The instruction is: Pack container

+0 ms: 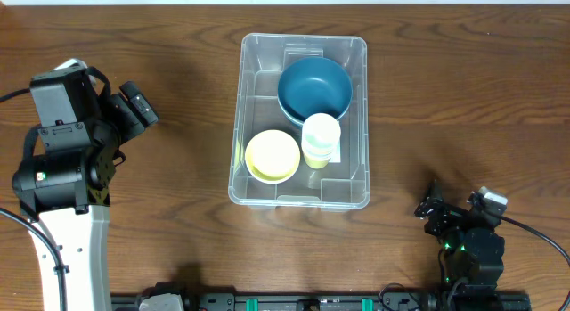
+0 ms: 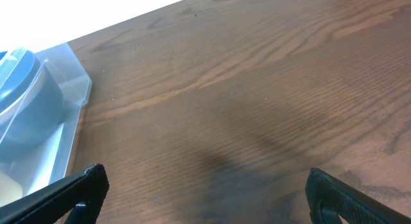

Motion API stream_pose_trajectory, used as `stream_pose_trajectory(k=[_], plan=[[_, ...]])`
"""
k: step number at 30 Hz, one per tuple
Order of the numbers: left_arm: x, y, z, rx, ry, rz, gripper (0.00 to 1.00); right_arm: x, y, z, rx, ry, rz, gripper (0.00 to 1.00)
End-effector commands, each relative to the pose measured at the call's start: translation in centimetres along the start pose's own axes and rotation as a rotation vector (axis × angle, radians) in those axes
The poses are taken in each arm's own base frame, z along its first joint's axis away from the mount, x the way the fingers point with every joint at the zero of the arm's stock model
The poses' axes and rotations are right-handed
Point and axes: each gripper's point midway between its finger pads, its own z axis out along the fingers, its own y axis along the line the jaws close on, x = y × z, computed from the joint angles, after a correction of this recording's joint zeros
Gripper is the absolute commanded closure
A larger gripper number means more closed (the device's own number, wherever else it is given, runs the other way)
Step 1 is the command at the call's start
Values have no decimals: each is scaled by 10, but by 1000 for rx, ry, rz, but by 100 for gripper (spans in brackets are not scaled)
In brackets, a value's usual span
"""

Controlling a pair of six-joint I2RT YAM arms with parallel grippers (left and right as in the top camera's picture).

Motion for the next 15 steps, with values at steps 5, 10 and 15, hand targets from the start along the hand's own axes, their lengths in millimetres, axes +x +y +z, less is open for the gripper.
stream_pose_trajectory(k=[5, 10, 15], plan=[[-3, 0, -6, 0, -19, -2, 2, 0, -2, 0, 5, -6, 14, 1], [3, 9, -29, -5, -77, 52, 2, 0, -2, 0, 5, -6, 14, 1], [22, 18, -52, 48, -208, 45, 2, 0, -2, 0, 5, -6, 14, 1]])
